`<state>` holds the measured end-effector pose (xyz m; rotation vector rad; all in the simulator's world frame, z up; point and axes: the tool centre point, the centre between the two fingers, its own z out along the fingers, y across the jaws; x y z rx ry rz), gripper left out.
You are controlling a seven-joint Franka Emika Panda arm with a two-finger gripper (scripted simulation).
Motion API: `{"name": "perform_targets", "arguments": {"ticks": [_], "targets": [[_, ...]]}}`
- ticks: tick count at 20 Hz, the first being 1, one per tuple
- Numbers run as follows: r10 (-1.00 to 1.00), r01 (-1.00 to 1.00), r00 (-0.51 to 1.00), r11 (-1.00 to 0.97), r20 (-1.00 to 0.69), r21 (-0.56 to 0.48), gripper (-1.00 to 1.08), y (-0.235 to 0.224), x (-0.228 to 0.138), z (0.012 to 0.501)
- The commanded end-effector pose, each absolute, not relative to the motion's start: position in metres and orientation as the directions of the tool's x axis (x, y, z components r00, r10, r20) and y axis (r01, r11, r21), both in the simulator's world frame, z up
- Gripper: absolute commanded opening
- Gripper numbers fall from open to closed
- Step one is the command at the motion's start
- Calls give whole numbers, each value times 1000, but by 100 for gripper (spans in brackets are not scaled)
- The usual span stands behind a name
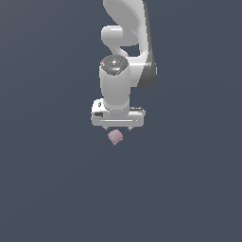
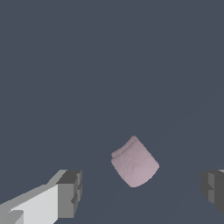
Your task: Pick up the object and move it to a goal position.
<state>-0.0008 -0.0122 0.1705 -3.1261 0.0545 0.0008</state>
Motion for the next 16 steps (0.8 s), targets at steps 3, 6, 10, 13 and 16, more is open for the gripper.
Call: {"name": "perform_targets", "arguments": {"ticks": [3, 6, 10, 13, 16], "targets": [[-38, -38, 999, -999, 0, -16, 100, -14, -1, 171], [-52, -52, 999, -998, 2, -22, 100, -24, -1, 174], [-73, -73, 997, -997, 5, -28, 100, -35, -1, 177], [-72, -72, 997, -997, 5, -28, 100, -34, -1, 177], [-60, -60, 998, -998, 5, -27, 100, -34, -1, 176]]}}
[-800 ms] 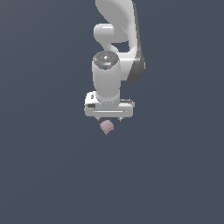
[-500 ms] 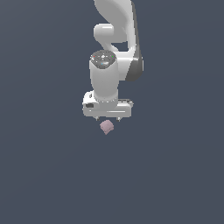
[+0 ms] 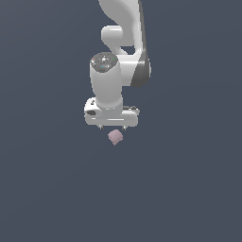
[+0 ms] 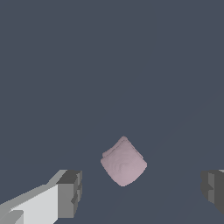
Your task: Pick up the object and move it to a goal position.
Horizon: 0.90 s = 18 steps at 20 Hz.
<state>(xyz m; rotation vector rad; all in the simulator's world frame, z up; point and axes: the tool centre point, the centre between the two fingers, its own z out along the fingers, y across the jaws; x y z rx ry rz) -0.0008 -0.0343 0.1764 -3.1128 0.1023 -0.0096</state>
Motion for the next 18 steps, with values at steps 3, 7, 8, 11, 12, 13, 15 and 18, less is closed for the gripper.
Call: {"name": "perform_targets", "arguments": {"ticks": [3, 7, 8, 11, 12, 13, 15, 18], "targets": [[-37, -37, 999, -999, 5, -25, 100, -35, -2, 172], [16, 16, 1000, -1000, 5, -21, 100, -35, -5, 165], [32, 33, 999, -999, 5, -20, 100, -35, -6, 163], [92, 92, 996, -996, 5, -16, 100, -35, -9, 155], [114, 114, 993, -993, 5, -14, 100, -35, -11, 153], [138, 138, 990, -990, 5, -13, 100, -35, -12, 149], [191, 191, 982, -982, 4, -10, 100, -35, -15, 143], [277, 277, 961, -961, 3, -6, 100, -34, -21, 132]]}}
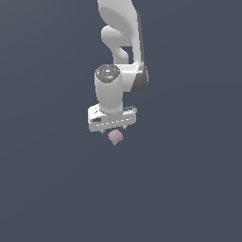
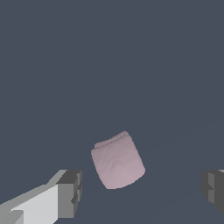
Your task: Pick up the object and move it to a goal position.
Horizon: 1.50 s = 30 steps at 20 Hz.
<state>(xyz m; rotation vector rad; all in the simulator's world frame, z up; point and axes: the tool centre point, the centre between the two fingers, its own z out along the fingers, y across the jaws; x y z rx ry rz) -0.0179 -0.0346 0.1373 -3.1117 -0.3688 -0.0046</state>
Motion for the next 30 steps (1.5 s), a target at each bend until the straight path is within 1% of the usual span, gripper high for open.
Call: {"name": "perform_targets", "arguments": {"ticks": [1, 7, 14, 25, 30], "targets": [[305, 306, 952, -952, 3, -5, 100, -34, -23, 128], [458, 458, 889, -889, 1, -1, 100, -32, -33, 109], [565, 565, 825, -825, 0, 0, 100, -30, -42, 95], [602, 602, 799, -799, 0, 0, 100, -29, -45, 89], [603, 603, 798, -798, 0, 0, 100, -29, -46, 74]]}}
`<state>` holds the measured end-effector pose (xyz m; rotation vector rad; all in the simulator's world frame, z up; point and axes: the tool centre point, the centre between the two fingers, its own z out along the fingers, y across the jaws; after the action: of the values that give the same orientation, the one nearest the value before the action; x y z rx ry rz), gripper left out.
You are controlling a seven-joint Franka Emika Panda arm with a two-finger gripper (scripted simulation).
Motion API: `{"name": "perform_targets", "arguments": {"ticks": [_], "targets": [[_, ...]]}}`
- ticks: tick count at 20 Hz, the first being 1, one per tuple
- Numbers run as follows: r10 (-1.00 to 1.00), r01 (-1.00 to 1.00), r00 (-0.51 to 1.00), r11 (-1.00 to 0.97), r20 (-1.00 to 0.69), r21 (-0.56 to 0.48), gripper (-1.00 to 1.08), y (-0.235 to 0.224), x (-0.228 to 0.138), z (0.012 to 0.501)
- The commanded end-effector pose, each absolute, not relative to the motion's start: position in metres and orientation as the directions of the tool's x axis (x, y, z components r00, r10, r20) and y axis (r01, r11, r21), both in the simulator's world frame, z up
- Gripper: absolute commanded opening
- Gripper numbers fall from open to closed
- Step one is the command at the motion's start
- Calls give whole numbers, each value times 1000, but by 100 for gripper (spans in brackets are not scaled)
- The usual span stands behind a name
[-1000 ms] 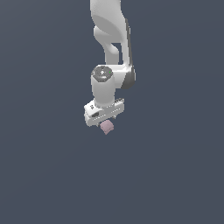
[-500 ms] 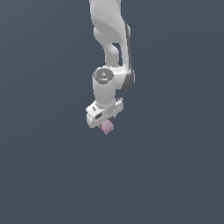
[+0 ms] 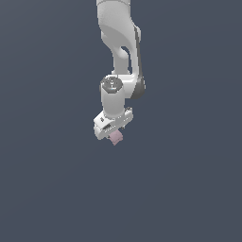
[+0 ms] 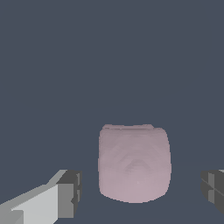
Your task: Pick up the object and move it to a goal position.
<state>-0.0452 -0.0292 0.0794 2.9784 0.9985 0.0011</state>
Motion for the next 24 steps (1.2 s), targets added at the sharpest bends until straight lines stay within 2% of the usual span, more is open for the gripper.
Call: {"name": "perform_targets", "arguments": {"ticks": [1, 11, 12, 24], "targets": [[604, 604, 797, -797, 0, 0, 100, -29, -46, 69], [606, 606, 795, -795, 0, 0, 100, -29, -46, 40], [606, 606, 795, -795, 0, 0, -100, -29, -46, 40], [605, 605, 796, -796, 1, 1, -100, -29, -46, 41]]}}
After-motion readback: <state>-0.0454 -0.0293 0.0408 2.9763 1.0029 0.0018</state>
